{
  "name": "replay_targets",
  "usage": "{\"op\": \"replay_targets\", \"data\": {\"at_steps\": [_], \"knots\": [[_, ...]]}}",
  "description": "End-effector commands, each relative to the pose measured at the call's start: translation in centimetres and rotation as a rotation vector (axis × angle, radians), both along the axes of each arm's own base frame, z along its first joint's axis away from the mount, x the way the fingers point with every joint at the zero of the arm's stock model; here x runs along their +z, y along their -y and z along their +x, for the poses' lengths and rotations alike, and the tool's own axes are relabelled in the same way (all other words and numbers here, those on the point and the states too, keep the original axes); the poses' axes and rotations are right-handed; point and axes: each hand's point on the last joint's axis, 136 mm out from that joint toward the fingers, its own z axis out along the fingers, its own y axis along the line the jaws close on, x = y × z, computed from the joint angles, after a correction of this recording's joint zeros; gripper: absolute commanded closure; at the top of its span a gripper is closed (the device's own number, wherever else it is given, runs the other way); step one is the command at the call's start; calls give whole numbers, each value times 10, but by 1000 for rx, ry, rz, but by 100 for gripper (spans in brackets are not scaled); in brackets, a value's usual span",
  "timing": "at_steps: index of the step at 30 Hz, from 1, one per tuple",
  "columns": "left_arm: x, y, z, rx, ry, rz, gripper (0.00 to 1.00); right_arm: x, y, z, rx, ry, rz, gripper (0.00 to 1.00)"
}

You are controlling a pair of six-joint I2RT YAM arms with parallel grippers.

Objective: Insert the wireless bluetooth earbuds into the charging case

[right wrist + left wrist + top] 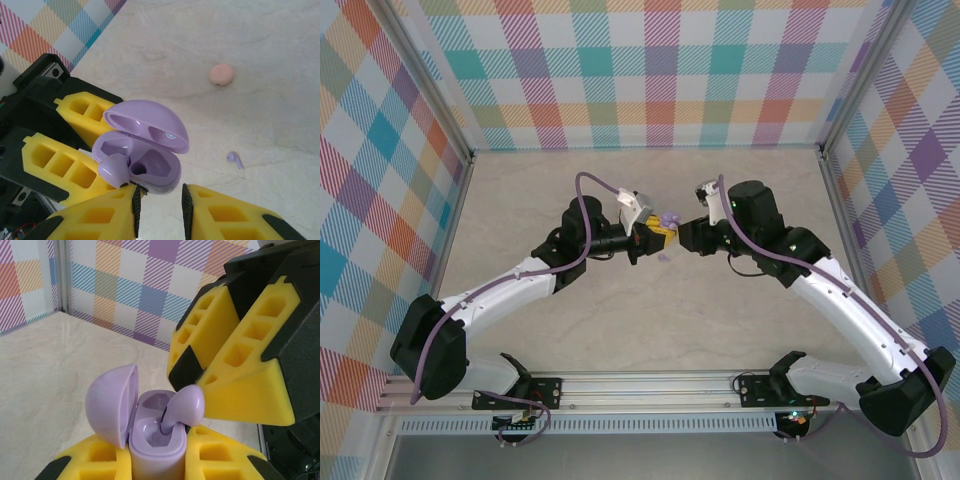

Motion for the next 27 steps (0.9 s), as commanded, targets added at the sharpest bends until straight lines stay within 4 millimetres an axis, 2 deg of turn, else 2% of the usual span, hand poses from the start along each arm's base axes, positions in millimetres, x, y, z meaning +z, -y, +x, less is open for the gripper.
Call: {"op": "replay_targets", "data": {"at_steps": [1, 15, 27], "knots": [[27, 5, -9, -44, 66, -42, 97, 21, -12, -5, 71, 32, 52, 69], [17, 12, -18, -108, 76, 14, 98, 17, -22, -6, 120, 2, 58, 68], [8, 11, -22, -107, 126, 75, 98, 15, -24, -5, 122, -21, 51, 64]]}}
